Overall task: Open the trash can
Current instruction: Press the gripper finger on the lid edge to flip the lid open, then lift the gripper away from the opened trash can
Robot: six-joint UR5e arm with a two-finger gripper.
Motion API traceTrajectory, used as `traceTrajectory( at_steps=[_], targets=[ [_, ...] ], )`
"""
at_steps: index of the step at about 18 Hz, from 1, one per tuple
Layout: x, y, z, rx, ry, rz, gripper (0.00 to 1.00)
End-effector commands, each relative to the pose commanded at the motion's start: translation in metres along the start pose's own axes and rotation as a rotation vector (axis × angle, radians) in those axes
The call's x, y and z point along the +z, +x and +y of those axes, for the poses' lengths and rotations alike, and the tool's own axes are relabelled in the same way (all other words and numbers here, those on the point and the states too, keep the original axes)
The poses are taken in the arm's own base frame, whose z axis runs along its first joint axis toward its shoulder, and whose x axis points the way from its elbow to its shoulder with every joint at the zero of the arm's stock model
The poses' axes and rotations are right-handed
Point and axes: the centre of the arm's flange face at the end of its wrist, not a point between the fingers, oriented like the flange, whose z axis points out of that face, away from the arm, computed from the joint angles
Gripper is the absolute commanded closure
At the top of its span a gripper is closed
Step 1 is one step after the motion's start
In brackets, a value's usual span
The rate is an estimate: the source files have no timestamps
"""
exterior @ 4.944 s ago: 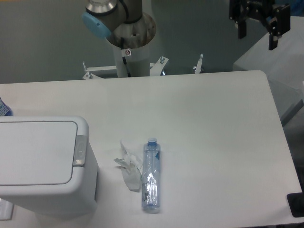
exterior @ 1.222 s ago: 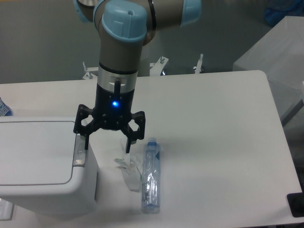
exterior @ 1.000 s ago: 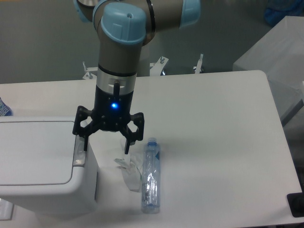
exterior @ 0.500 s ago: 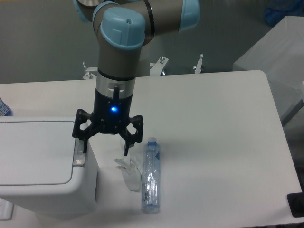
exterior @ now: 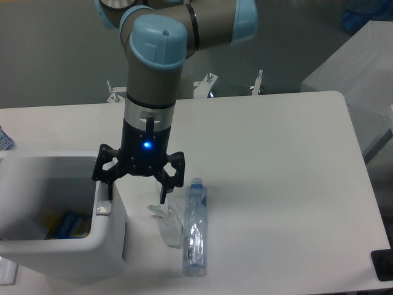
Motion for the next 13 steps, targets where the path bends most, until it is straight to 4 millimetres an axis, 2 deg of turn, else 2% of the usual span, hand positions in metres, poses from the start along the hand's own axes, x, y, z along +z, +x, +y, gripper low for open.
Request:
traceTrajectory(
  at_steps=[2,5,7,11,13],
  targets=[
    [-0.007,0.002,-0.006,0.012,0.017,-0.001,0.0],
    [-0.036,0.005,-0.034,0.046,0.1,-0.02,0.0],
    [-0.048,0.001,-0.048,0.101,0.12,-0.09,0.0],
    [-0.052,-0.03,-0.043,0.278,0.031,-0.318,0.0],
    [-0.054,-0.046,-0.04,0.323,-0.01,-0.362,0.0]
  ],
)
